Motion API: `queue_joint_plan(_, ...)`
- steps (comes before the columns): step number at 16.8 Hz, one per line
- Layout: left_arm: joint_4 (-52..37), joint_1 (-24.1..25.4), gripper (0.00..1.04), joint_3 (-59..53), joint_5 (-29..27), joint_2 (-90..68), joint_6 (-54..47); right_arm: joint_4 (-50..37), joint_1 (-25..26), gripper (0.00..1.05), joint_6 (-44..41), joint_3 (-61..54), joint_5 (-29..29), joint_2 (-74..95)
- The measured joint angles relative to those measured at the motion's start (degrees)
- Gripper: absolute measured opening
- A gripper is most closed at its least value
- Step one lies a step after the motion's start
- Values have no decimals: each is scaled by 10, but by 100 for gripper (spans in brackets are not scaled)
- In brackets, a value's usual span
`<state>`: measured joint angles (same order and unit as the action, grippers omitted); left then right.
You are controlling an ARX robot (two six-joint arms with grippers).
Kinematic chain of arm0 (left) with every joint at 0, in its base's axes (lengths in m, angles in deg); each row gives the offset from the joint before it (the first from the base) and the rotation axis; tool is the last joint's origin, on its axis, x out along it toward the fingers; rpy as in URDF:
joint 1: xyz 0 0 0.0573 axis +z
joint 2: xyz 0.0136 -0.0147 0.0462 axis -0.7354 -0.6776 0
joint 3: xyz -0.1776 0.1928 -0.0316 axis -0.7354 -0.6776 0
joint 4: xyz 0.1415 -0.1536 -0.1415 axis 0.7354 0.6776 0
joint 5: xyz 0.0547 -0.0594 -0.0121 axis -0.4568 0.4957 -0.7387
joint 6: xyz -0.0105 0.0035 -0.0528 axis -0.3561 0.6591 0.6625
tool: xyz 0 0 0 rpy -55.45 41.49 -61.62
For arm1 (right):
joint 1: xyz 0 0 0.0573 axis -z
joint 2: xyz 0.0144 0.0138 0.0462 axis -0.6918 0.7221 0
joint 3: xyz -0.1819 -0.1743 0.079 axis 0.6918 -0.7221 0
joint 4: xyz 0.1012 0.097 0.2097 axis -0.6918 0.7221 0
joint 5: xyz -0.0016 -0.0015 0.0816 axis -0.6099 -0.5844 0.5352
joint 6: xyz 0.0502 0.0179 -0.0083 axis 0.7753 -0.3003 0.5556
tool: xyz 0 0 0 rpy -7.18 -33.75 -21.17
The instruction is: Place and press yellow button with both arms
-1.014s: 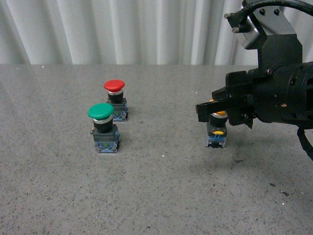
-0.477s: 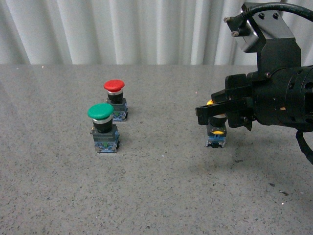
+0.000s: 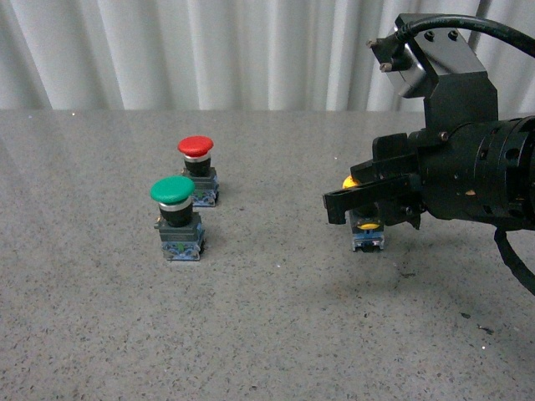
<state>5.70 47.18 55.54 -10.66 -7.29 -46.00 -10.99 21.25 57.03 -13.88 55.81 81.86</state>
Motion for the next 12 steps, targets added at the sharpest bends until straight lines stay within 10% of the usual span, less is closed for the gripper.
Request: queue_joint_plan(12, 0, 0, 98, 0, 0, 0, 0, 2, 9, 2, 21, 8, -7, -8)
